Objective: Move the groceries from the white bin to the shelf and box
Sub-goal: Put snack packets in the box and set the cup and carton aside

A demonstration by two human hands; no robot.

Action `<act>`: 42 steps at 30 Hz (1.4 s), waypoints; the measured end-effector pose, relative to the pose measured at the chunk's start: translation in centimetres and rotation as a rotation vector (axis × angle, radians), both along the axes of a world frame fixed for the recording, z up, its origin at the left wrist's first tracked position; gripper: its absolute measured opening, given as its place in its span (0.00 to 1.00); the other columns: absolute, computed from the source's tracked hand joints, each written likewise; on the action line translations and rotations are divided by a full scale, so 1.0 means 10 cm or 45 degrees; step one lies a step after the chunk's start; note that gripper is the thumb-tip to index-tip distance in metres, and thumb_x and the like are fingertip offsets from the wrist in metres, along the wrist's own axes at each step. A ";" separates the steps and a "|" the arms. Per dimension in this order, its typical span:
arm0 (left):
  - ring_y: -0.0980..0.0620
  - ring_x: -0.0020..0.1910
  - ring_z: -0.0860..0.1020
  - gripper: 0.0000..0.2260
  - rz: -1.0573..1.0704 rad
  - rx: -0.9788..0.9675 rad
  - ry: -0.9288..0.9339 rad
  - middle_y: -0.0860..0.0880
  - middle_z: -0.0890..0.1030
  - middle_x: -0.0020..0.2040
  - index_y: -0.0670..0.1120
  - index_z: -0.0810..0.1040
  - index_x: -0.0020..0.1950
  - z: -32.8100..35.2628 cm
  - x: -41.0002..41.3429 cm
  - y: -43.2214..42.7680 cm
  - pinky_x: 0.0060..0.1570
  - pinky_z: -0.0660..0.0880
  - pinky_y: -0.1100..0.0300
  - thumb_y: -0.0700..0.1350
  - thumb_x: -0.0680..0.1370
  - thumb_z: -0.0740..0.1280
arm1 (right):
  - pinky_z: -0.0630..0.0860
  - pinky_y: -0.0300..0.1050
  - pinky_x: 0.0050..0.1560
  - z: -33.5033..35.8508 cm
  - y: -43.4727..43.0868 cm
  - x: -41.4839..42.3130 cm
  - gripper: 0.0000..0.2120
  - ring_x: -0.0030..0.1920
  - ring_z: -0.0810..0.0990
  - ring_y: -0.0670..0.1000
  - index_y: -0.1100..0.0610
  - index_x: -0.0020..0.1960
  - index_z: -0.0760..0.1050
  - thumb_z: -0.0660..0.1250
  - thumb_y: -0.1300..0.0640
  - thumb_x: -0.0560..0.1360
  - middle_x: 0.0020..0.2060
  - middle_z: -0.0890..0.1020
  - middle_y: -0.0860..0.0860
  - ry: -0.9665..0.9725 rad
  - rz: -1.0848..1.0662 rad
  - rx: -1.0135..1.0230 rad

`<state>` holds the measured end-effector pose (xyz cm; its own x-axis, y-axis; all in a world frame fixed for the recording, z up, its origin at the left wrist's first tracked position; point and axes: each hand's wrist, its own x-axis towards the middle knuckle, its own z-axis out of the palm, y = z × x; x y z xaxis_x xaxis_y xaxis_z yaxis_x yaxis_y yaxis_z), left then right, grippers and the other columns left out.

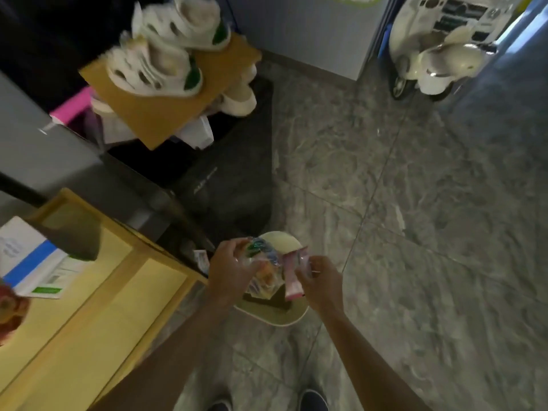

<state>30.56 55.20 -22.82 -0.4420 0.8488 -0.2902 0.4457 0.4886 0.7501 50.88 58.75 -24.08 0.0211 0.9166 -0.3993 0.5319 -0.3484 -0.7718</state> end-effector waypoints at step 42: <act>0.48 0.83 0.60 0.45 -0.331 0.288 0.450 0.50 0.63 0.84 0.51 0.61 0.84 3.84 -0.33 -0.42 0.80 0.62 0.46 0.77 0.75 0.57 | 0.50 0.57 0.84 4.15 -0.20 0.07 0.53 0.86 0.46 0.55 0.53 0.87 0.46 0.55 0.21 0.75 0.86 0.48 0.53 -0.649 0.444 0.519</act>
